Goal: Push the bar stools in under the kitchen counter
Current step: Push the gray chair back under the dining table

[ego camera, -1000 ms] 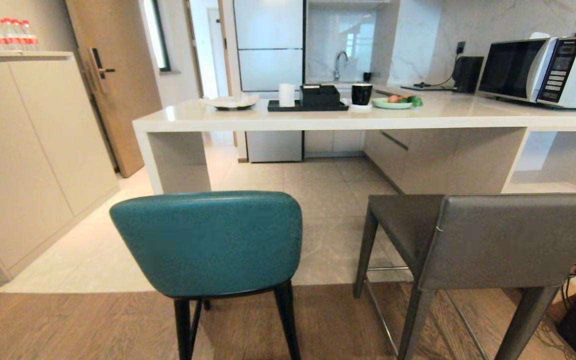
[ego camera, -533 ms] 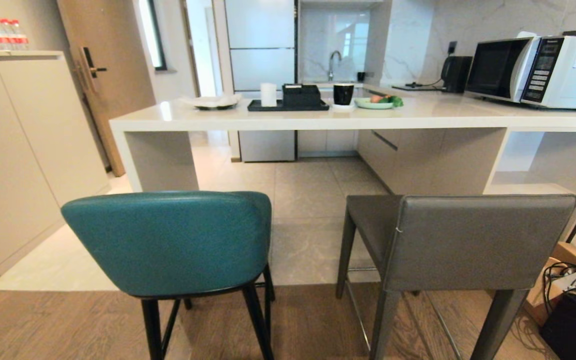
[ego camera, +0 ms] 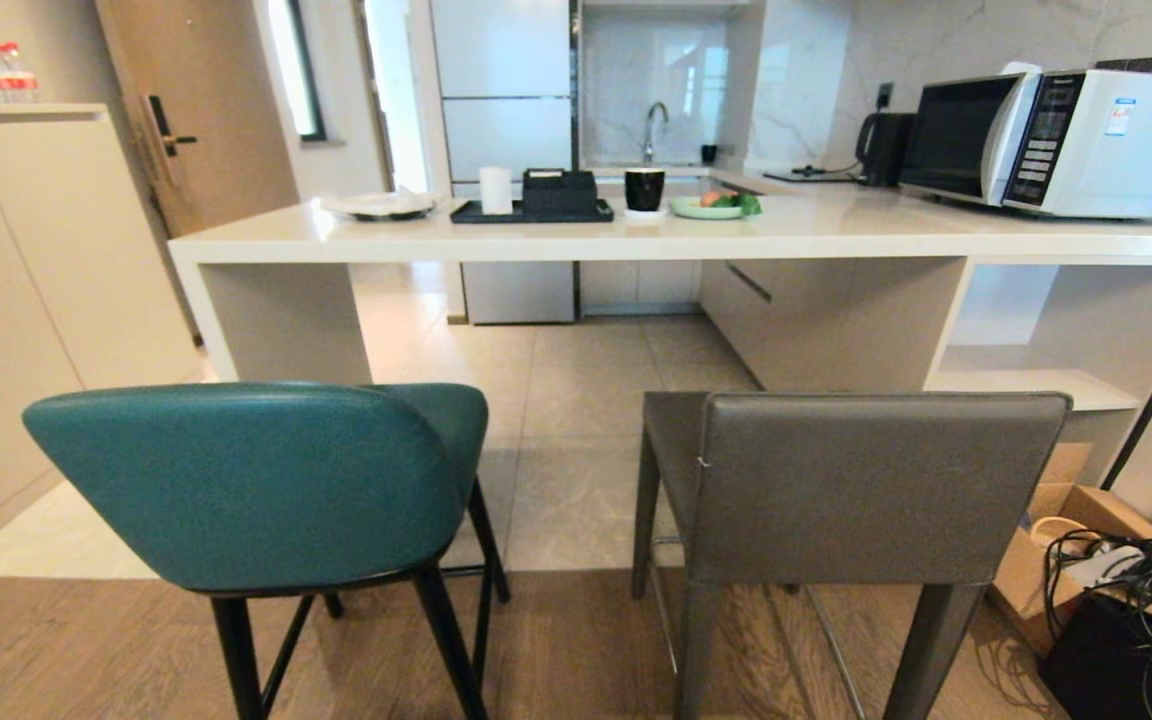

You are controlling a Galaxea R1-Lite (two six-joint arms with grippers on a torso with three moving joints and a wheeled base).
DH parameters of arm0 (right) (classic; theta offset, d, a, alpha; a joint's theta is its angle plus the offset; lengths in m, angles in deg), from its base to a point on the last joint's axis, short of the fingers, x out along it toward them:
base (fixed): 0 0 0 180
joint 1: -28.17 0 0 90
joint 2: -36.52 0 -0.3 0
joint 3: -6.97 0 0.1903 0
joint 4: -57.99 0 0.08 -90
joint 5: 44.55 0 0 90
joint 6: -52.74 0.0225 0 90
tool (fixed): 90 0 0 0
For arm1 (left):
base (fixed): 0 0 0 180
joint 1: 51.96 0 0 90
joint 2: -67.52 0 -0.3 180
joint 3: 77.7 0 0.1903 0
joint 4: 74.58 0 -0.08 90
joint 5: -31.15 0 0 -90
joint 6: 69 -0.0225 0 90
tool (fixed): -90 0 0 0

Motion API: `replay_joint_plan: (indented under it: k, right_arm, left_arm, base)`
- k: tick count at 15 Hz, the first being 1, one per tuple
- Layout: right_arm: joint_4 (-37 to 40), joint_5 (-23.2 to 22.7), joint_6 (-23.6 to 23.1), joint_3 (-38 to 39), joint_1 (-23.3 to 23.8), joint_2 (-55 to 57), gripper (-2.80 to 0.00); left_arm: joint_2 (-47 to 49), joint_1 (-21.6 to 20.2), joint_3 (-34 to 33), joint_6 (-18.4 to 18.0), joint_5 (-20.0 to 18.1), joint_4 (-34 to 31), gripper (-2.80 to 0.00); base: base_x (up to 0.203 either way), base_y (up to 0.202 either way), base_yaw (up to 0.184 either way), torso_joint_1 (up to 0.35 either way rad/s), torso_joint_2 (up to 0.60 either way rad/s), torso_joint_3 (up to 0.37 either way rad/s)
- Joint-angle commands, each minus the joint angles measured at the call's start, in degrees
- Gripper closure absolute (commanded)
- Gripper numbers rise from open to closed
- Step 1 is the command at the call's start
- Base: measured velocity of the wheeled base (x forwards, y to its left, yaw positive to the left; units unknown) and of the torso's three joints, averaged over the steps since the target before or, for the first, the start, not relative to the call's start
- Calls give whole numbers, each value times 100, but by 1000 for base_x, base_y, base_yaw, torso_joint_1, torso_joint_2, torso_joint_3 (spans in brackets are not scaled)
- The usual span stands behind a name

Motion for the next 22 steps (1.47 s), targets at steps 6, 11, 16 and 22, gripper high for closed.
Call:
replay_joint_plan:
  k: [6, 11, 16, 22]
  right_arm:
    - [0, 7, 11, 0, 0, 0, 0]
    - [0, 17, 19, 0, 0, 0, 0]
    - [0, 33, 46, 0, 0, 0, 0]
    - [0, 33, 81, 0, 0, 0, 0]
  left_arm:
    - [7, 2, 0, 0, 4, 0, 0]
    - [7, 2, 0, 0, 4, 0, 0]
    - [7, 2, 0, 9, 4, 0, 0]
    - [7, 2, 0, 27, 4, 0, 0]
  base:
    - [0, -193, 3, 3, 4, 2]
    - [0, -192, 4, 3, 1, 2]
    - [0, -194, 2, 2, 3, 2]
    - [0, -107, 1, 1, 1, 0]
